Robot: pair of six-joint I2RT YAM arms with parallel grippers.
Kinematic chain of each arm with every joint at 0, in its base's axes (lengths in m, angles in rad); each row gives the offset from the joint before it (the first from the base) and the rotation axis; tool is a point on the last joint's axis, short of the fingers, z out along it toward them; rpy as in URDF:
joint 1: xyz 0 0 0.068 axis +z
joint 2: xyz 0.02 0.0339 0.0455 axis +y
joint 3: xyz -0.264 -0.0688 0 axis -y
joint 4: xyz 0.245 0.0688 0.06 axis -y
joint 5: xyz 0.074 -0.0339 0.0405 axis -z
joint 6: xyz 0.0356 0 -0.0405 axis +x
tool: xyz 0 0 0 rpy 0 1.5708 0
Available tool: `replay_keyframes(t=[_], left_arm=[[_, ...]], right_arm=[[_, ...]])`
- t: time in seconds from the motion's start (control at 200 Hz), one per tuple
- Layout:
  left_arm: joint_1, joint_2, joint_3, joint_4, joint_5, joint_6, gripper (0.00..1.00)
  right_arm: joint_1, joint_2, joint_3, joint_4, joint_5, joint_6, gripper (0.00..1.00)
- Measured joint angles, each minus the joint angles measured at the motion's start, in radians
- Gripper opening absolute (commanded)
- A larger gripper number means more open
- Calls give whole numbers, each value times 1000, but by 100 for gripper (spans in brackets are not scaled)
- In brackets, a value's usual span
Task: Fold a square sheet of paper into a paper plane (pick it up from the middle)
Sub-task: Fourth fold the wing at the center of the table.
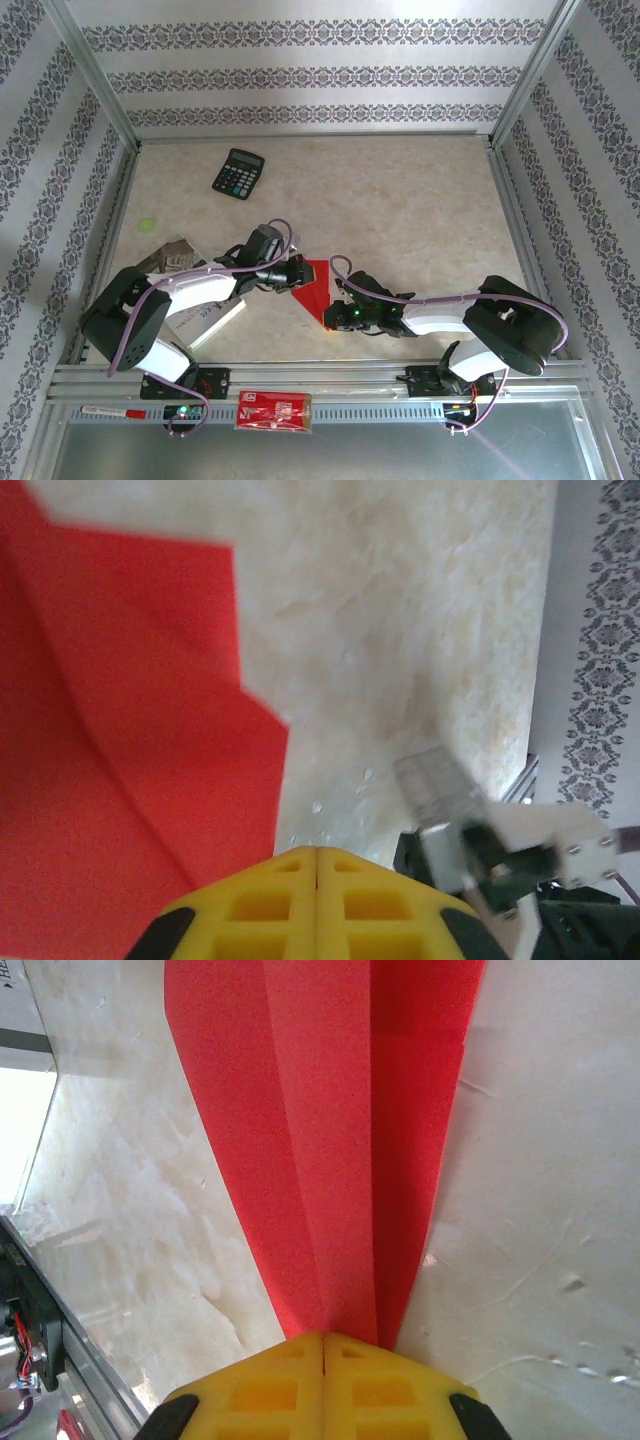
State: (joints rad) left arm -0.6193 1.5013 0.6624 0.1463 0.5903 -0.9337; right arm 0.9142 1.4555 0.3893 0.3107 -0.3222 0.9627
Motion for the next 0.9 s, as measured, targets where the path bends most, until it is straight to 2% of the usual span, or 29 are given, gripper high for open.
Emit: replay_keyframes(t=[0.285, 0.67, 0.899], left_arm=[[-67, 62, -31, 3, 62, -56, 0], [-95, 170, -31, 62, 124, -105, 0], [-95, 193, -26, 59, 124, -109, 0]], right_arm=[[0, 0, 0, 0, 2, 3, 0], [0, -1, 0, -3, 3, 3, 0], [0, -1, 11, -26, 3, 4, 0]])
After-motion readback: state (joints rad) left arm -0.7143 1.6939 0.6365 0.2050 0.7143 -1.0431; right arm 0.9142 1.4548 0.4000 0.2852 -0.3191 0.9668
